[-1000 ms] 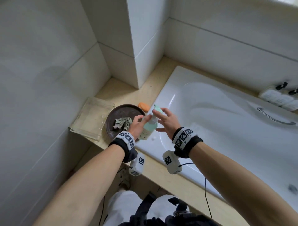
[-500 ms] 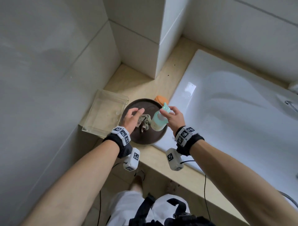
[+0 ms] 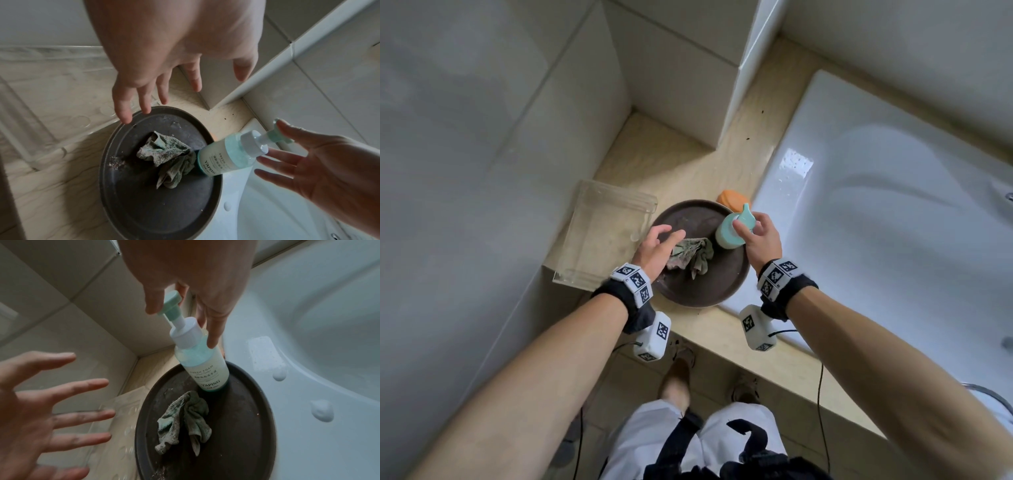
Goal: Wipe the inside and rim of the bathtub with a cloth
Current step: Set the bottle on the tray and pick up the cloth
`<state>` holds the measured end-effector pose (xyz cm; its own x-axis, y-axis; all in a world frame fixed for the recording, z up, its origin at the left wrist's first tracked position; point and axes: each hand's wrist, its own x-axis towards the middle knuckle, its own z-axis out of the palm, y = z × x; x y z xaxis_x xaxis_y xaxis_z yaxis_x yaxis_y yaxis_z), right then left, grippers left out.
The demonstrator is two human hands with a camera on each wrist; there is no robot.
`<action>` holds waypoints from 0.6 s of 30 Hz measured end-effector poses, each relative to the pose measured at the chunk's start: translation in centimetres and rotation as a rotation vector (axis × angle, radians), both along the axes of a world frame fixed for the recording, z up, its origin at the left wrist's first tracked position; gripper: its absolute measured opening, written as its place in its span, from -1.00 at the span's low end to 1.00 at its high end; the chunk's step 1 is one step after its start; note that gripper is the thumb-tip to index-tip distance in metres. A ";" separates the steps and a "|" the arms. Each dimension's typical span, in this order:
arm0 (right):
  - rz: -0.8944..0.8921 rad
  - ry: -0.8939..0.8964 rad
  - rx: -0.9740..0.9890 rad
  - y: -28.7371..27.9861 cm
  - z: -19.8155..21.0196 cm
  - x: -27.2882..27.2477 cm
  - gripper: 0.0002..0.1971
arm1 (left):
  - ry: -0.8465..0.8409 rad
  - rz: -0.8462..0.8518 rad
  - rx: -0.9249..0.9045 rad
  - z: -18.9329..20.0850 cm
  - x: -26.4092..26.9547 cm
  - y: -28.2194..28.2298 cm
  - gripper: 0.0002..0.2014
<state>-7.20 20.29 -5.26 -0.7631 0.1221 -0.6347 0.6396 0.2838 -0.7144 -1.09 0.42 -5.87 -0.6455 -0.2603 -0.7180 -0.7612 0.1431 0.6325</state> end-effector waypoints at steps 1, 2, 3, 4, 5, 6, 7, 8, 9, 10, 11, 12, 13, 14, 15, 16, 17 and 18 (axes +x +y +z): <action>-0.004 -0.009 -0.007 -0.1 -0.1 -0.1 -0.59 | 0.001 -0.005 -0.002 -0.1 -0.1 -0.1 -0.51; -0.003 -0.016 -0.014 -0.2 -0.2 0.0 -0.59 | 0.001 -0.010 -0.004 -0.1 -0.2 -0.2 -0.51; 0.005 -0.027 -0.014 -0.3 -0.3 0.1 -0.57 | 0.002 -0.013 -0.005 -0.1 -0.2 -0.3 -0.51; 0.023 -0.036 0.000 -0.3 -0.4 0.1 -0.53 | 0.003 -0.019 -0.006 -0.1 -0.3 -0.3 -0.51; 0.044 -0.043 0.024 -0.4 -0.6 0.2 -0.47 | 0.005 -0.026 -0.008 -0.2 -0.3 -0.3 -0.51; 0.064 -0.051 0.049 -0.4 -0.9 0.3 -0.42 | 0.005 -0.030 -0.011 -0.1 -0.2 -0.3 -0.51; 0.079 -0.057 0.065 -0.3 -1.1 0.4 -0.38 | 0.004 -0.033 -0.013 -0.2 -0.2 -0.4 -0.51; 0.092 -0.060 0.072 -0.3 -1.1 0.6 -0.37 | 0.005 -0.035 -0.015 -0.2 -0.1 -0.4 -0.51; 0.098 -0.063 0.081 -0.3 -0.9 0.6 -0.39 | 0.006 -0.039 -0.016 -0.2 -0.1 -0.4 -0.50; 0.100 -0.063 0.087 -0.2 -0.4 0.8 -0.41 | 0.004 -0.046 -0.017 -0.1 0.0 -0.4 -0.50; 0.101 -0.069 0.093 -0.1 -0.1 0.9 -0.42 | 0.001 -0.053 -0.018 -0.1 0.0 -0.3 -0.50; 0.104 -0.073 0.095 0.1 0.1 1.0 -0.41 | -0.002 -0.061 -0.017 -0.1 0.1 -0.2 -0.49; 0.104 -0.082 0.098 0.3 0.3 1.1 -0.39 | -0.004 -0.070 -0.014 -0.1 0.1 -0.1 -0.48; 0.101 -0.092 0.097 0.5 0.4 1.3 -0.36 | -0.002 -0.080 -0.012 0.1 0.1 0.1 -0.48; 0.093 -0.103 0.095 0.8 0.6 1.7 -0.34 | 0.003 -0.089 -0.011 0.2 0.1 0.4 -0.48; 0.085 -0.116 0.096 0.9 0.6 2.1 -0.35 | 0.009 -0.098 -0.011 0.4 0.0 0.6 -0.50; 0.084 -0.131 0.105 1.1 0.5 2.6 -0.38 | 0.014 -0.105 -0.010 0.4 -0.1 0.9 -0.51; 0.086 -0.146 0.126 1.2 0.2 3.2 -0.41 | 0.019 -0.112 -0.010 0.5 -0.2 1.2 -0.52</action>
<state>-4.00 21.52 -5.05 -0.6753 0.1454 -0.7230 0.7031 0.4231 -0.5716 -1.25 1.65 -5.40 -0.6848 -0.1926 -0.7028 -0.7276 0.2332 0.6451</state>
